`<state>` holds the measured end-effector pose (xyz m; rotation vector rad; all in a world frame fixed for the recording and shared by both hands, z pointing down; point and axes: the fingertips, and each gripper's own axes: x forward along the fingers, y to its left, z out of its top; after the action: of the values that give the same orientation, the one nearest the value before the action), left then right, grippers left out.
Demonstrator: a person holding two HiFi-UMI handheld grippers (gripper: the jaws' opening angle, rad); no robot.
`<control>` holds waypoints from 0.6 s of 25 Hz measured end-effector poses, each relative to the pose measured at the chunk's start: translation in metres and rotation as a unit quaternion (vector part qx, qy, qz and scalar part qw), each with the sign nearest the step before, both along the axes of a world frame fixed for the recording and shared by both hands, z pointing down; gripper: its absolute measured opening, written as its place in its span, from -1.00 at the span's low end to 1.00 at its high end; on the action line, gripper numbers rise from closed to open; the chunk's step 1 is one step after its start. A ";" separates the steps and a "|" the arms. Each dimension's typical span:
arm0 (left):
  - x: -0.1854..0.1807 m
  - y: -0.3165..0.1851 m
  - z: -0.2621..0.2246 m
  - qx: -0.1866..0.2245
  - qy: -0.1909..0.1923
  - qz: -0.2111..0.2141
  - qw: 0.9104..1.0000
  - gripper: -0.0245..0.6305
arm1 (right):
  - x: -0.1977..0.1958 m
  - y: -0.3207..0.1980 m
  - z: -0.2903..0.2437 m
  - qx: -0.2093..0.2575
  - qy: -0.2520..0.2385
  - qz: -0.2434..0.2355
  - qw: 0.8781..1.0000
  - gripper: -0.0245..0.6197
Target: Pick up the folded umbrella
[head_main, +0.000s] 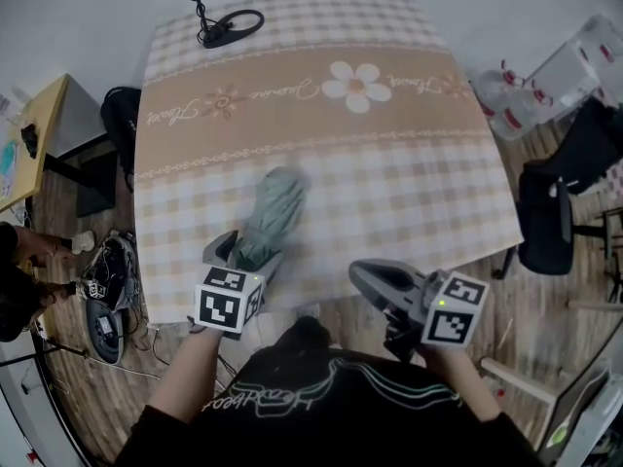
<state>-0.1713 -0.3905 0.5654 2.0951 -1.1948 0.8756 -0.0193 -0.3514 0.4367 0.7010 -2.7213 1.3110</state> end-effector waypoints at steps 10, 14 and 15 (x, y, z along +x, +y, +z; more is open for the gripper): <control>-0.003 -0.007 0.038 -0.022 -0.067 0.007 0.998 0.17 | 0.014 -0.011 0.005 -0.005 0.001 0.025 1.000 -0.89; -0.003 -0.009 0.047 -0.031 -0.076 -0.001 0.997 0.17 | 0.016 -0.009 0.008 -0.010 0.001 0.029 1.000 -0.89; -0.004 -0.010 0.049 -0.030 -0.080 -0.002 0.996 0.17 | 0.016 -0.009 0.009 -0.011 0.001 0.029 1.000 -0.89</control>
<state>-0.1754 -0.4008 0.6148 2.0040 -1.2365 1.0803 -0.0029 -0.3605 0.4453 0.7857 -2.7002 1.3479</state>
